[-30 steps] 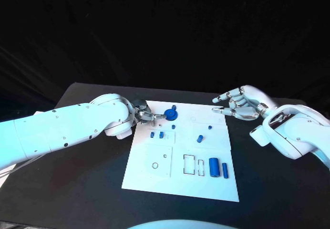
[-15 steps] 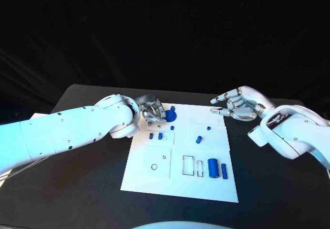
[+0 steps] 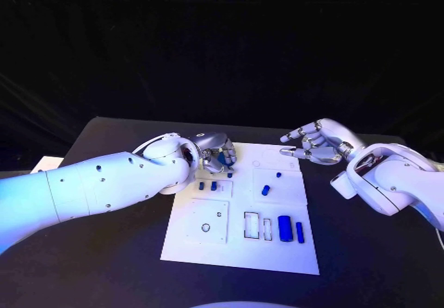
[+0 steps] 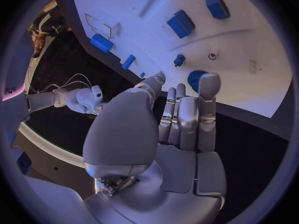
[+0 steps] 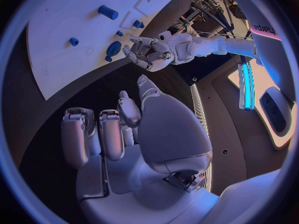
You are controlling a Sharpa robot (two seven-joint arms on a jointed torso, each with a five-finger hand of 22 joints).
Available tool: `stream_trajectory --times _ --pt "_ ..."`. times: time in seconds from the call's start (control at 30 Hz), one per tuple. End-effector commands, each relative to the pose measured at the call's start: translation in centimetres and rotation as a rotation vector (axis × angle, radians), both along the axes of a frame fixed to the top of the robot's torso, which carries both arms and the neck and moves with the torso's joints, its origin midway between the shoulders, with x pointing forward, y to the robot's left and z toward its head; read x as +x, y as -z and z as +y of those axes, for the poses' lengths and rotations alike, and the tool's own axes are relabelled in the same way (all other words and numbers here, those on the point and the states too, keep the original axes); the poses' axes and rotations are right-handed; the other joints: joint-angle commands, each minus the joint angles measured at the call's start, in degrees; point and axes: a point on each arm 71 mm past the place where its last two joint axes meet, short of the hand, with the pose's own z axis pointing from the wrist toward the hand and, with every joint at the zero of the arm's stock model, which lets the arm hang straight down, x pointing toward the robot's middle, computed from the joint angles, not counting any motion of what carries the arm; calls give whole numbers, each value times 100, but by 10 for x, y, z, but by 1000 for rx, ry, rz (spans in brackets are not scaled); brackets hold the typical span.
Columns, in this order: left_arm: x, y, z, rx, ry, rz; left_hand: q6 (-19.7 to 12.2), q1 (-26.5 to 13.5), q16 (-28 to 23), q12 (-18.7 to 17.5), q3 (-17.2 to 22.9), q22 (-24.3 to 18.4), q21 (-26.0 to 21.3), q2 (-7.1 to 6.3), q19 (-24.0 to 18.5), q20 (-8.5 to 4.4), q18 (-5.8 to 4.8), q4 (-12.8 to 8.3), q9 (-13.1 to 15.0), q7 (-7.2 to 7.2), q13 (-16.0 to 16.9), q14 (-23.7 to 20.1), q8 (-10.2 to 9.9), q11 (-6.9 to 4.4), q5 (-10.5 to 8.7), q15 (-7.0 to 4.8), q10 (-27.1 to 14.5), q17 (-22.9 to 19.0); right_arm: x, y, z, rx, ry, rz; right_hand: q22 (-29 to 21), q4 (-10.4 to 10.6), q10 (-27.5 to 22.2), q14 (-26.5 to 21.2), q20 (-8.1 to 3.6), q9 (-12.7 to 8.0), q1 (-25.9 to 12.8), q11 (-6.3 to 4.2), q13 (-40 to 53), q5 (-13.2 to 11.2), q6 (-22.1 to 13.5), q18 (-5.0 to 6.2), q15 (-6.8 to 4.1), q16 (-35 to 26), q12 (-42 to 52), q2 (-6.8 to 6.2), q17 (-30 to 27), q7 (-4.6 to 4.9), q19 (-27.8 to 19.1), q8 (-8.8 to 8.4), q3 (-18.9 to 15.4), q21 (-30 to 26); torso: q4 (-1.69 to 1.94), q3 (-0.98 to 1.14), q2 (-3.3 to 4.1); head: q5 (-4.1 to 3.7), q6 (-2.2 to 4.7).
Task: Assemble the parts on the task board
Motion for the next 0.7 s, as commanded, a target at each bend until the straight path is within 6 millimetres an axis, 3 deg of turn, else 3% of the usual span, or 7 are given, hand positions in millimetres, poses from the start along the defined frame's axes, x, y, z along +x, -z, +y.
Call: stream_trajectory --times 0.03,0.13,0.23,0.47,0.7 --pt "-1 3 -8 93 68 -61 118 48 449 -101 -48 489 690 -27 309 -25 -130 14 -112 -15 -174 254 -69 -12 -15 -18 98 391 -1 1 2 -8 -16 2 598 -12 0 400 3 6 52 -10 -2 17 36 -24 -37 -35 19 28 601 7 -19 -24 -14 -29 -7 -2 8 -7 7" --pt "0 7 -10 117 67 -56 221 76 857 -205 -76 965 1351 -11 559 -41 -245 31 -219 -18 -341 467 -141 -16 -12 -37 206 779 -1 1 2 -8 -17 2 598 -12 0 400 3 6 52 -10 -2 17 36 -24 -37 -35 19 28 601 7 -19 -24 -14 -29 -13 -3 8 -14 8" --pt "0 10 -11 137 63 -49 275 92 1002 -274 -88 1189 1653 -4 661 -52 -294 40 -290 -23 -449 540 -195 -22 -11 -47 274 908 -1 1 2 -8 -17 2 598 -12 0 400 3 6 52 -10 -2 17 36 -24 -37 -35 19 28 601 7 -19 -24 -14 -29 -7 -2 8 -23 -1" --pt "1 14 -11 174 56 -29 352 116 1122 -368 -91 1448 2002 10 770 -64 -353 46 -382 -24 -588 613 -265 -26 -7 -55 371 998 0 2 2 -9 -16 3 598 -12 0 400 3 6 52 -10 -2 17 36 -24 -37 -35 19 28 601 7 -19 -24 -14 -29 11 -3 -1 -37 -20" --pt "1 17 -13 193 61 -18 395 131 1140 -411 -76 1545 2131 25 811 -71 -375 45 -424 -31 -650 637 -295 -34 -3 -66 425 991 0 2 2 -9 -18 3 598 -12 0 400 3 6 52 -10 -2 17 36 -24 -37 -35 19 28 601 7 -19 -24 -14 -29 3 -2 -1 -27 -29"
